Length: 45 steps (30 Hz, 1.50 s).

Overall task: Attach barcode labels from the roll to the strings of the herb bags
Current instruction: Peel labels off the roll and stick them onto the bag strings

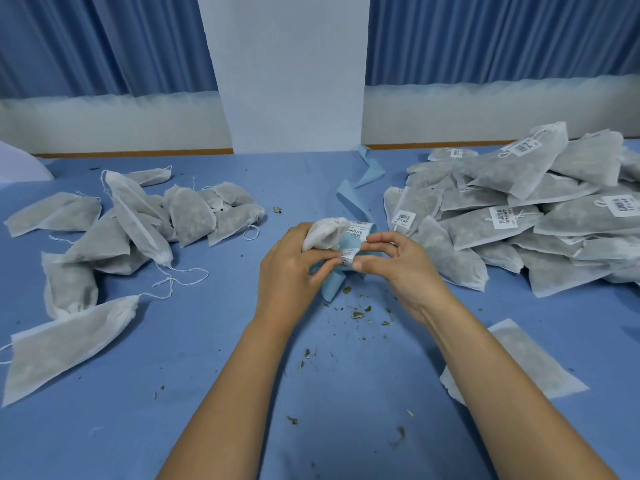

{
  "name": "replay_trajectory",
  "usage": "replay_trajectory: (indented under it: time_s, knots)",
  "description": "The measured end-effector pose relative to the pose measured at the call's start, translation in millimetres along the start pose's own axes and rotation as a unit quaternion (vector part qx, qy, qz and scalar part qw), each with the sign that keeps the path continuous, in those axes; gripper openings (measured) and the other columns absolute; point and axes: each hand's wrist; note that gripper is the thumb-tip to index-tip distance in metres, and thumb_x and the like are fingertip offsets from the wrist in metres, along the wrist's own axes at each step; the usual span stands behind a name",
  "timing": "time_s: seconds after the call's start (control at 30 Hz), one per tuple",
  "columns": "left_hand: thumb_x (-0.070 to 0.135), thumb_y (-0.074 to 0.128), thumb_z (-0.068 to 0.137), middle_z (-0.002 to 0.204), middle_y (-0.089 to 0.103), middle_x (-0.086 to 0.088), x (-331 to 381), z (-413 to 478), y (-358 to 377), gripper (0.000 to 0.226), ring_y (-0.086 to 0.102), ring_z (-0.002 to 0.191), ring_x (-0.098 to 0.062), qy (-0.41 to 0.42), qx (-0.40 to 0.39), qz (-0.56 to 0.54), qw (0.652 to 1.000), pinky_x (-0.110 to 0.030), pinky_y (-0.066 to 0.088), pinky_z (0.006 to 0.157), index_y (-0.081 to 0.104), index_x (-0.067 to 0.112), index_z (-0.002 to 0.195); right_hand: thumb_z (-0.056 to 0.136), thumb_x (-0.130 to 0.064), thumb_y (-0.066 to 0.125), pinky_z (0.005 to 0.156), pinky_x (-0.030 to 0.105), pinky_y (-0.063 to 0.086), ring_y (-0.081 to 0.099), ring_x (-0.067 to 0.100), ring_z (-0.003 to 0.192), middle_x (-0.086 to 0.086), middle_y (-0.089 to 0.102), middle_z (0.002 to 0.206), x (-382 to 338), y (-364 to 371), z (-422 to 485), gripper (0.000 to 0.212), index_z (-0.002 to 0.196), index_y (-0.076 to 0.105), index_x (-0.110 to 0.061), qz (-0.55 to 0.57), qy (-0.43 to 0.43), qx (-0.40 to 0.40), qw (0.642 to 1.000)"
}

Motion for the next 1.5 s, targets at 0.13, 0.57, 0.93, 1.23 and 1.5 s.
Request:
replay_trajectory:
  time_s: [0.13,0.57,0.93,1.23,1.5]
  knots:
    - [0.036,0.075,0.081,0.105,0.062,0.006,0,-3,-1,0.013,0.058,0.096,-0.008,-0.056,-0.016,-0.046,0.997,-0.030,0.050,0.069,0.079,0.025,0.087,0.069,0.009,0.077,0.076,0.023,0.056,0.070,0.014,0.074,0.008,0.064,0.099,-1,6,-4,0.045,0.099,0.051,-0.012,-0.027,-0.063,-0.002,0.998]
    - [0.014,0.070,0.087,0.081,0.068,0.004,-4,10,-25,0.020,0.052,0.063,0.003,-0.376,0.232,-0.276,0.854,-0.009,0.040,0.063,0.073,0.027,0.072,0.073,0.006,0.072,0.065,0.022,0.051,0.060,0.007,0.062,-0.010,0.062,0.064,6,7,-2,0.031,0.066,0.056,-0.019,-0.198,-0.147,0.120,0.962]
    - [0.016,0.072,0.085,0.101,0.055,0.003,12,-5,-8,0.009,0.055,0.095,-0.005,-0.012,0.132,-0.108,0.985,-0.021,0.047,0.077,0.078,0.010,0.085,0.095,-0.033,0.055,0.045,0.016,0.040,0.047,0.013,0.039,0.007,0.070,0.063,-7,24,-18,0.038,0.069,0.069,-0.008,-0.035,-0.096,-0.033,0.994]
    - [0.034,0.068,0.085,0.110,0.060,0.007,18,0,-17,0.018,0.053,0.101,0.008,-0.145,0.087,-0.219,0.961,-0.007,0.039,0.084,0.071,0.031,0.103,0.089,-0.003,0.050,0.039,0.017,0.030,0.038,0.011,0.040,0.005,0.052,0.054,-12,10,-14,0.028,0.062,0.057,-0.003,0.013,-0.034,0.038,0.999]
    - [0.007,0.069,0.087,0.110,0.069,0.008,22,4,-24,0.031,0.061,0.103,0.000,-0.256,0.024,-0.299,0.919,-0.013,0.045,0.087,0.072,0.034,0.102,0.084,-0.018,0.060,0.058,0.021,0.035,0.041,0.013,0.061,-0.003,0.050,0.062,-17,14,-21,0.023,0.063,0.057,-0.026,-0.044,-0.237,-0.030,0.970]
Point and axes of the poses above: each hand's wrist, its own z-axis towards the middle knuckle, its own y-axis out of the palm, x = y × z
